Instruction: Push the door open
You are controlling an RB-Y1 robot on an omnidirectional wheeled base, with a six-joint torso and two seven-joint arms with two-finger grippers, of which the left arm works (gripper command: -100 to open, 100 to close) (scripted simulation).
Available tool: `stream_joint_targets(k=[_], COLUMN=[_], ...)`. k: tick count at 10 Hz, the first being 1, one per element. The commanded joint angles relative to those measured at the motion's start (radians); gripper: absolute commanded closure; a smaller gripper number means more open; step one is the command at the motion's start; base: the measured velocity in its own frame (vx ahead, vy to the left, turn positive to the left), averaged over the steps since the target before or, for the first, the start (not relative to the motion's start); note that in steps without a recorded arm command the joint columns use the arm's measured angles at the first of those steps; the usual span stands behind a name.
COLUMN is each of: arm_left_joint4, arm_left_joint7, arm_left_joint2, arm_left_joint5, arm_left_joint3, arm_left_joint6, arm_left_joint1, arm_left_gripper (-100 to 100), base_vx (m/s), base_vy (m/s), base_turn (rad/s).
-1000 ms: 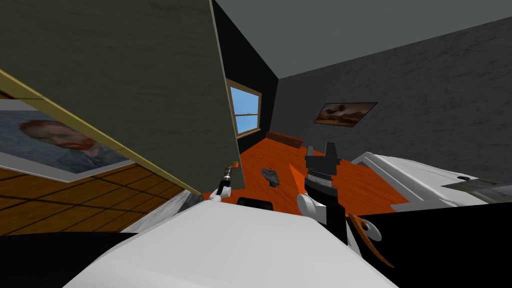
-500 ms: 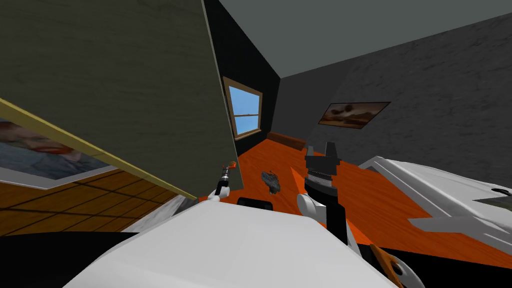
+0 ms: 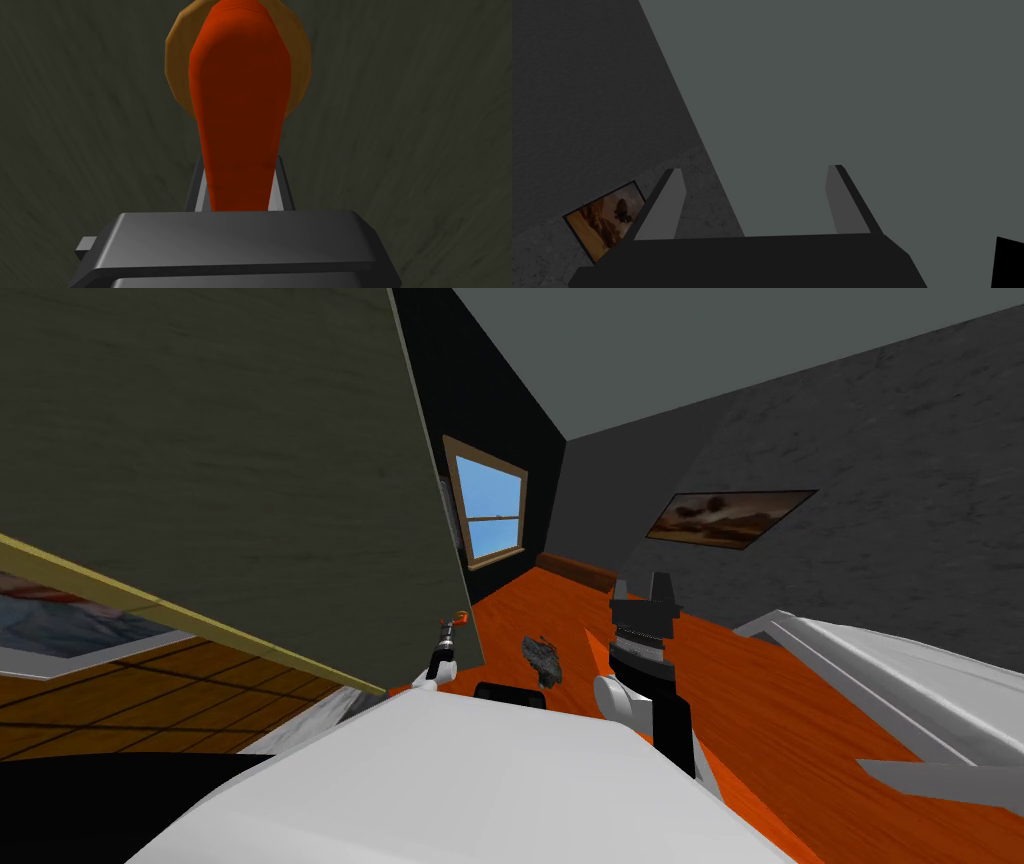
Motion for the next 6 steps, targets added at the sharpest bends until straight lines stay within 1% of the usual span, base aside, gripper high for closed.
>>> stream_joint_targets(k=[1,2,3,4,5,6], arm_left_joint4=[0.008,-0.004,0.0,0.001,0.003,0.005], arm_left_joint7=[-0.003,-0.003,-0.04,-0.05,-0.072,-0.083], arm_left_joint2=[-0.003,0.001,-0.006,-0.01,-0.018,-0.024], arm_left_joint5=[0.005,0.005,0.019,0.023,0.03,0.034], arm_left_joint3=[0.007,0.008,0.037,0.044,0.06,0.068], arm_left_joint6=[-0.007,0.002,-0.009,-0.011,-0.017,-0.02], arm_left_joint1=[-0.01,0.002,-0.009,-0.013,-0.02,-0.024], arm_left_gripper=[100,100,100,100,100,100], base_vx=[0.15,0.066,0.104,0.137,0.147,0.142], base_vy=[-0.055,-0.01,0.055,0.053,0.068,0.067], base_turn=[0.044,0.041,0.025,-0.001,-0.015,-0.004])
